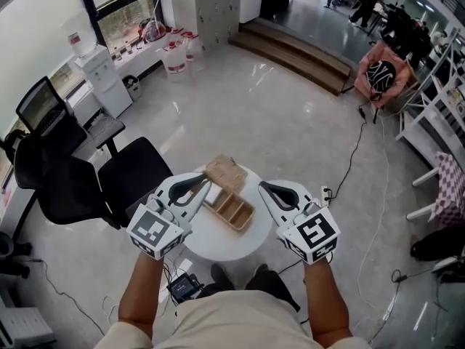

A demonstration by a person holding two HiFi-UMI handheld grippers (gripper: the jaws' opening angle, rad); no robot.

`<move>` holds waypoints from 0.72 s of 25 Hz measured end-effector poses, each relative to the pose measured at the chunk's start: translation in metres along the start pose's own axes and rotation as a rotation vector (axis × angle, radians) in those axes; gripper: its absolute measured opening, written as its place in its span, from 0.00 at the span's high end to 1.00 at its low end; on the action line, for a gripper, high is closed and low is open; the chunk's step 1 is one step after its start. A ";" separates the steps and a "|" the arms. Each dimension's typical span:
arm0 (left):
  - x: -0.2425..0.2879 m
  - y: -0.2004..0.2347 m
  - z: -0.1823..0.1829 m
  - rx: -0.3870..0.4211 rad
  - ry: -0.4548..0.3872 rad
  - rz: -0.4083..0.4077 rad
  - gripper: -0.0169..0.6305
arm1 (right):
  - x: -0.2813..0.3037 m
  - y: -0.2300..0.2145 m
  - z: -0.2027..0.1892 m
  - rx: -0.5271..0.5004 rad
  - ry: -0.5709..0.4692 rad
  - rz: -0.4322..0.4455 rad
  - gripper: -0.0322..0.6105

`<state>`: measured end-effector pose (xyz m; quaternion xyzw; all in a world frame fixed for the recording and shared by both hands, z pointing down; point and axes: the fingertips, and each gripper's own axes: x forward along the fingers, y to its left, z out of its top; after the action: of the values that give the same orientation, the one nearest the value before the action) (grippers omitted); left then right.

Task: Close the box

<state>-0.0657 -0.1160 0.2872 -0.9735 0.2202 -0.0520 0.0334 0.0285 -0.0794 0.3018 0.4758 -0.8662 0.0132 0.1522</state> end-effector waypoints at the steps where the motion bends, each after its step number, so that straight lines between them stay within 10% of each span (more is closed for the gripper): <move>1: 0.000 0.003 0.000 -0.002 0.002 0.002 0.92 | 0.003 0.000 -0.001 -0.006 0.002 0.008 0.96; 18: 0.025 0.053 -0.014 -0.012 0.058 0.116 0.92 | 0.057 -0.039 -0.012 -0.014 0.001 0.130 0.96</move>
<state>-0.0672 -0.1752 0.2987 -0.9574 0.2774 -0.0766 0.0240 0.0350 -0.1457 0.3240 0.4172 -0.8953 0.0171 0.1549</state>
